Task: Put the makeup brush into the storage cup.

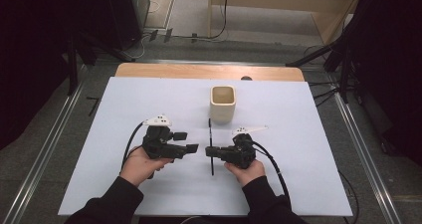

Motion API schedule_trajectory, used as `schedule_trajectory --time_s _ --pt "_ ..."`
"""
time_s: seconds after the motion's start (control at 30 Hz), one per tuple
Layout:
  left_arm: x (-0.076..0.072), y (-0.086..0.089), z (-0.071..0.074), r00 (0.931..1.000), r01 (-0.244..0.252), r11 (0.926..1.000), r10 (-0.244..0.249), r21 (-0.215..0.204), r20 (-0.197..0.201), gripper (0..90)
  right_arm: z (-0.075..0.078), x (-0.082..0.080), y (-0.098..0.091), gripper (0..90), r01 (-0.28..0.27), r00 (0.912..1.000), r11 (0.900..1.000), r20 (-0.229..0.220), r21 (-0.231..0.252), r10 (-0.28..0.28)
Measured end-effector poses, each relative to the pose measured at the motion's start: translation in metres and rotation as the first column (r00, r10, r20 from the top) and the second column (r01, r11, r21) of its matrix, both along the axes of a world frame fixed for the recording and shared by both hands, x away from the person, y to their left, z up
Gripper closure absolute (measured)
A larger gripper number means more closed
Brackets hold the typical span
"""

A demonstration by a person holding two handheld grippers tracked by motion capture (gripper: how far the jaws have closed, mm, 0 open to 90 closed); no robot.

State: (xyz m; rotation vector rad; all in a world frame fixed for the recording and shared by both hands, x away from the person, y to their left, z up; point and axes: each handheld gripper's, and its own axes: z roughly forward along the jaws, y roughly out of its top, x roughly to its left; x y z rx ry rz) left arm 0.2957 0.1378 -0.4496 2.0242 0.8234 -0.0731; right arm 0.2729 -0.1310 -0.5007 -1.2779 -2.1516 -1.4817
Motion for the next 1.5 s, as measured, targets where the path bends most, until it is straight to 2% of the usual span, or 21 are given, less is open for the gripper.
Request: schedule_trajectory --time_s 0.13,0.3,0.5,0.57,0.93,1.07,1.33,1.43,1.5 --pt "-0.002 0.0 -0.002 0.9991 0.016 0.999 -0.018 0.041 0.038 29.8 0.0 0.0 -0.001 85.9 0.005 1.0 1.0 0.002 -0.006 -0.005" --pt "-0.005 0.003 -0.004 0.995 0.032 0.9976 -0.038 0.061 0.093 27.8 0.0 0.001 -0.003 85.9 0.007 1.0 0.9999 0.003 -0.013 -0.007" --pt "-0.007 0.009 -0.007 0.991 0.043 0.9957 -0.053 0.081 0.123 24.9 -0.001 0.002 -0.005 85.9 0.011 0.9999 0.9997 0.008 -0.022 -0.011" --pt "-0.007 0.012 -0.008 0.9911 0.047 0.9953 -0.057 0.084 0.12 24.3 -0.001 0.002 -0.005 85.9 0.013 0.9999 0.9996 0.006 -0.024 -0.013" --pt "-0.011 0.023 -0.011 0.9849 0.052 0.9912 -0.071 0.121 0.158 24.1 -0.001 0.002 -0.006 85.9 0.009 1.0 0.9997 0.002 -0.023 -0.009" --pt "-0.012 0.029 -0.011 0.9869 0.042 0.9929 -0.058 0.112 0.15 24.3 -0.001 0.002 -0.006 85.9 0.007 1.0 0.9997 0.002 -0.023 -0.007" --pt "-0.013 0.034 -0.013 0.988 0.038 0.9917 -0.055 0.123 0.144 24.4 0.0 0.002 -0.008 85.9 0.008 1.0 0.9998 0.002 -0.018 -0.007" --pt "-0.014 0.037 -0.015 0.9905 0.047 0.9936 -0.06 0.103 0.124 24.5 0.0 0.002 -0.009 85.9 0.009 0.9999 0.9998 0.006 -0.018 -0.008" --pt "-0.015 0.038 -0.015 0.9899 0.048 0.9939 -0.06 0.1 0.128 24.5 0.001 0.002 -0.009 85.9 0.012 0.9999 0.9997 0.005 -0.02 -0.011"
